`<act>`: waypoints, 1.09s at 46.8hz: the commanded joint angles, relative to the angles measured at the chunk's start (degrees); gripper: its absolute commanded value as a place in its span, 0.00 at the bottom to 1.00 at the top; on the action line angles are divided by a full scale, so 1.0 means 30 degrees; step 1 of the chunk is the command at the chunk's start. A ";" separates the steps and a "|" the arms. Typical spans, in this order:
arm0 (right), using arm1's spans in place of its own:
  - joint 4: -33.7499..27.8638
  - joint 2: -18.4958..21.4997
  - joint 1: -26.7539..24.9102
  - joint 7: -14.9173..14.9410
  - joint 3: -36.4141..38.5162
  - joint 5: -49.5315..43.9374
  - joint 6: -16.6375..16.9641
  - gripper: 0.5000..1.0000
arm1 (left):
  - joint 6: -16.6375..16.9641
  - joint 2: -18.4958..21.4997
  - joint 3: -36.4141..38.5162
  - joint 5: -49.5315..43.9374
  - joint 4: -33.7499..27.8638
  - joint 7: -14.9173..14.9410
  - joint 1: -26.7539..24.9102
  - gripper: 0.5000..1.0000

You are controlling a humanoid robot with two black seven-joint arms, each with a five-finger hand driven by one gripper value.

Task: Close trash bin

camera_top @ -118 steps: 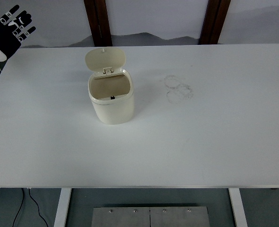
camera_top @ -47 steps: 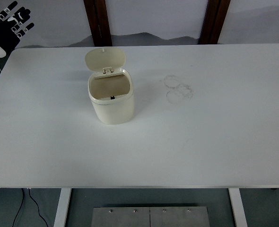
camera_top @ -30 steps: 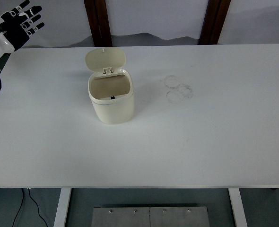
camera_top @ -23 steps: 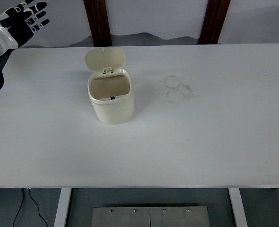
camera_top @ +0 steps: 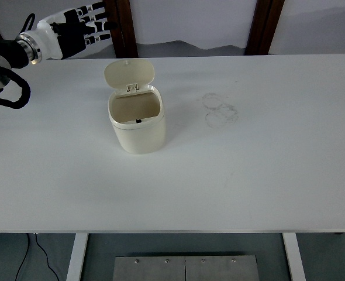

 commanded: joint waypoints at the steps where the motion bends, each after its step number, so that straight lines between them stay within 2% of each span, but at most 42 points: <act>1: 0.0000 0.0000 0.0000 0.0003 -0.0001 -0.0014 0.0000 0.99 | -0.0003 0.0109 0.0549 -0.0022 -0.0521 0.0207 -0.0618 1.00; 7: 0.0000 0.0000 0.0000 0.0003 -0.0001 -0.0014 0.0000 0.99 | 0.0026 0.0285 0.1545 -0.0022 -0.1428 0.0500 -0.1527 1.00; 18: 0.0000 0.0000 0.0000 0.0003 -0.0001 -0.0043 -0.0001 0.99 | 0.0963 0.1485 0.2512 -0.0198 -0.3391 0.1262 -0.2406 1.00; 25: 0.0000 0.0000 0.0000 0.0003 -0.0001 -0.0043 -0.0029 0.99 | 0.1052 0.1984 0.3128 -0.0227 -0.3832 0.1438 -0.2846 1.00; 39: 0.0000 0.0000 0.0000 0.0003 -0.0001 0.0015 0.0000 0.99 | 0.1052 0.1750 0.3334 -0.0227 -0.3833 0.1614 -0.2964 1.00; 51: 0.0000 0.0000 0.0000 0.0003 -0.0001 -0.0014 0.0000 0.99 | 0.1520 0.1486 0.3713 -0.0900 -0.4359 0.1818 -0.2964 1.00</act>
